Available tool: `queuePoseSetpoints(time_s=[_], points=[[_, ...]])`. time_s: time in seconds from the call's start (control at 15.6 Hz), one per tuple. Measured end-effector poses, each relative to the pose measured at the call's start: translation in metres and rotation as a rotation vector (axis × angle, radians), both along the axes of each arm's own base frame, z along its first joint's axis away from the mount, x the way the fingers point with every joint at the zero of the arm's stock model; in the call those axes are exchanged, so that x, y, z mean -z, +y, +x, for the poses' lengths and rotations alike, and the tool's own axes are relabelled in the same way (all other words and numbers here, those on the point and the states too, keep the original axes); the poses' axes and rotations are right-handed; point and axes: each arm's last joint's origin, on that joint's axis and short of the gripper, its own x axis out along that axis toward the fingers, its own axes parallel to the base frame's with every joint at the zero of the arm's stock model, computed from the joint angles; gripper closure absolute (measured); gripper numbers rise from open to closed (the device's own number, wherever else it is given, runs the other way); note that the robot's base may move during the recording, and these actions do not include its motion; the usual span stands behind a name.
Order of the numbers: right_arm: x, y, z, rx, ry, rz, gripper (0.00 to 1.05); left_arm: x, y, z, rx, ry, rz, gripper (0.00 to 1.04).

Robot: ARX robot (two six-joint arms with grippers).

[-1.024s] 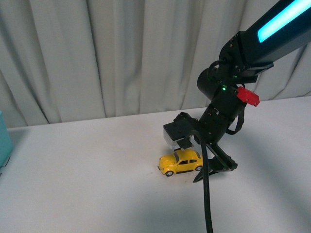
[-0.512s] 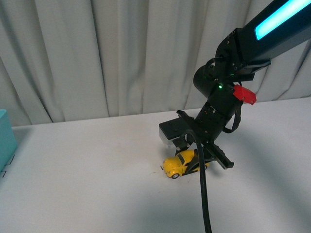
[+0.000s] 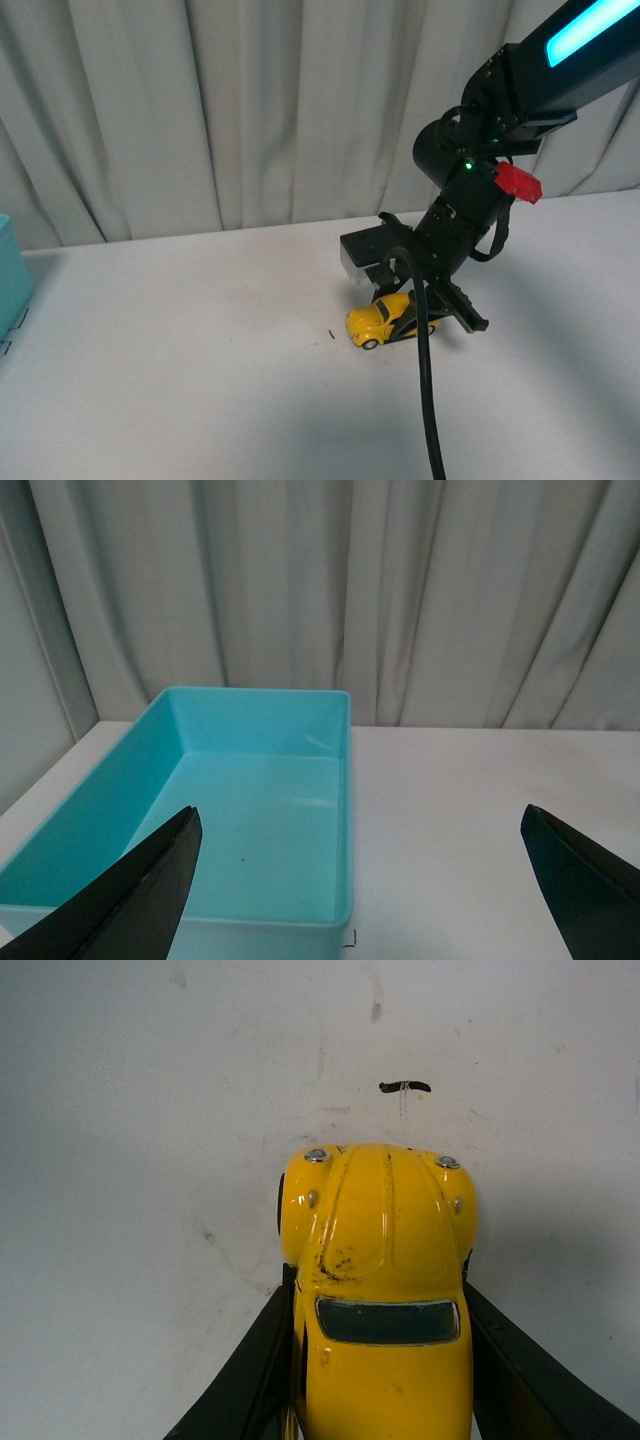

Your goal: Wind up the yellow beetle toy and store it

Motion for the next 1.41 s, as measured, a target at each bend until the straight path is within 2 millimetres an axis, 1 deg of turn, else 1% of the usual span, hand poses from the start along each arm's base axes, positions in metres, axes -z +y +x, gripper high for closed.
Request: queuePoseSetpoints(time_s=[0.13, 0.32, 0.51, 0.64, 0.83, 1.09, 1.22, 1.28, 1.41], points=[[0.002, -0.006, -0.002, 0.028, 0.000, 0.003, 0.63, 0.000, 0.000, 0.000, 0.000, 0.000, 0.000, 0.07], [0.003, -0.019, -0.007, 0.056, -0.010, 0.003, 0.63, 0.000, 0.000, 0.000, 0.000, 0.000, 0.000, 0.07], [0.006, -0.039, -0.016, 0.099, -0.016, 0.010, 0.63, 0.000, 0.000, 0.000, 0.000, 0.000, 0.000, 0.07], [0.007, -0.046, -0.021, 0.116, -0.017, 0.019, 0.63, 0.000, 0.000, 0.000, 0.000, 0.000, 0.000, 0.07], [0.010, -0.062, -0.031, 0.153, -0.014, 0.033, 0.63, 0.000, 0.000, 0.000, 0.000, 0.000, 0.000, 0.07], [0.014, -0.090, -0.053, 0.226, -0.012, 0.041, 0.63, 0.000, 0.000, 0.000, 0.000, 0.000, 0.000, 0.07], [0.015, -0.106, -0.064, 0.273, -0.003, 0.041, 0.63, 0.000, 0.000, 0.000, 0.000, 0.000, 0.000, 0.07], [0.015, -0.113, -0.067, 0.287, 0.001, 0.041, 0.63, 0.000, 0.000, 0.000, 0.000, 0.000, 0.000, 0.07], [0.015, -0.121, -0.070, 0.286, -0.002, 0.039, 0.63, 0.000, 0.000, 0.000, 0.000, 0.000, 0.000, 0.07]])
